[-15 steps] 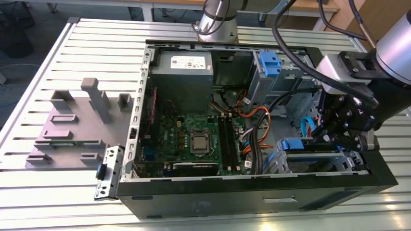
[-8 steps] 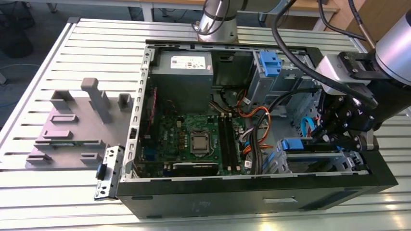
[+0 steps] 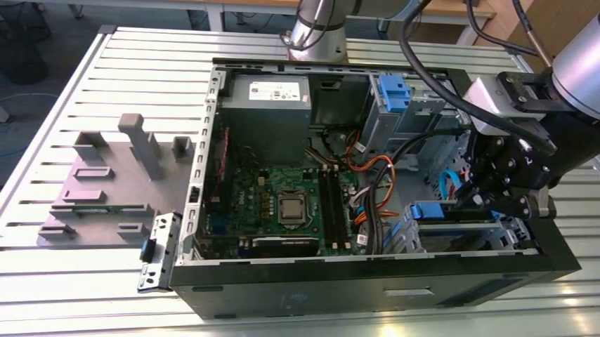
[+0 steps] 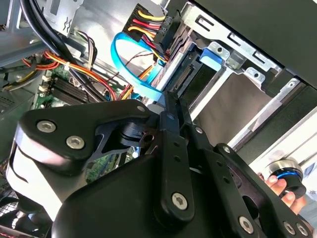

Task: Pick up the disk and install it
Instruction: 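Insert the first disk wire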

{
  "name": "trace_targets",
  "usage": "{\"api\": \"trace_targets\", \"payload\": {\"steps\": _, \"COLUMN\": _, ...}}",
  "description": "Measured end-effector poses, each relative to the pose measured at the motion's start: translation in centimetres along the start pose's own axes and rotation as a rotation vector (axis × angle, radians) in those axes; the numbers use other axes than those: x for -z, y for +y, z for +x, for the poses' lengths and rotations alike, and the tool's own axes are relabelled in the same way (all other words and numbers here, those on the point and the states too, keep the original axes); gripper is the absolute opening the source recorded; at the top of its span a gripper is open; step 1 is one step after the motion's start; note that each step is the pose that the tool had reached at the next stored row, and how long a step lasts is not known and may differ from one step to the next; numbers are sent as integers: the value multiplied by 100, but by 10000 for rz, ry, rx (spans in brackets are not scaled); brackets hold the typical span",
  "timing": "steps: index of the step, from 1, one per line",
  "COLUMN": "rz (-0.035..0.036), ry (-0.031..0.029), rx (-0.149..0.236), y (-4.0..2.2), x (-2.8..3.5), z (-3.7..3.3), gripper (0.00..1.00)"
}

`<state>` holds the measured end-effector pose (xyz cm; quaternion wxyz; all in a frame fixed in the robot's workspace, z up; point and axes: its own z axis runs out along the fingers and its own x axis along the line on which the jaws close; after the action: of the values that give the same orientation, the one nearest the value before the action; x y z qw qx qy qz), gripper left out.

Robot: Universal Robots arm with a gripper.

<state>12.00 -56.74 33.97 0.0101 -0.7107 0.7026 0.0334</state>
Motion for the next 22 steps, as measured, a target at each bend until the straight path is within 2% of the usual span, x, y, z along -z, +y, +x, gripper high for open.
{"api": "trace_targets", "payload": {"steps": 2, "rz": 2, "ry": -175, "rx": 6, "y": 0, "x": -1, "z": 0, "gripper": 16}}
{"api": "trace_targets", "payload": {"steps": 3, "rz": 2, "ry": -207, "rx": 7, "y": 0, "x": -2, "z": 0, "gripper": 16}}
{"api": "trace_targets", "payload": {"steps": 17, "rz": -7, "ry": -215, "rx": 7, "y": 0, "x": -9, "z": 50, "gripper": 16}}
{"api": "trace_targets", "payload": {"steps": 22, "rz": -33, "ry": -256, "rx": 6, "y": 0, "x": -30, "z": 52, "gripper": 16}}
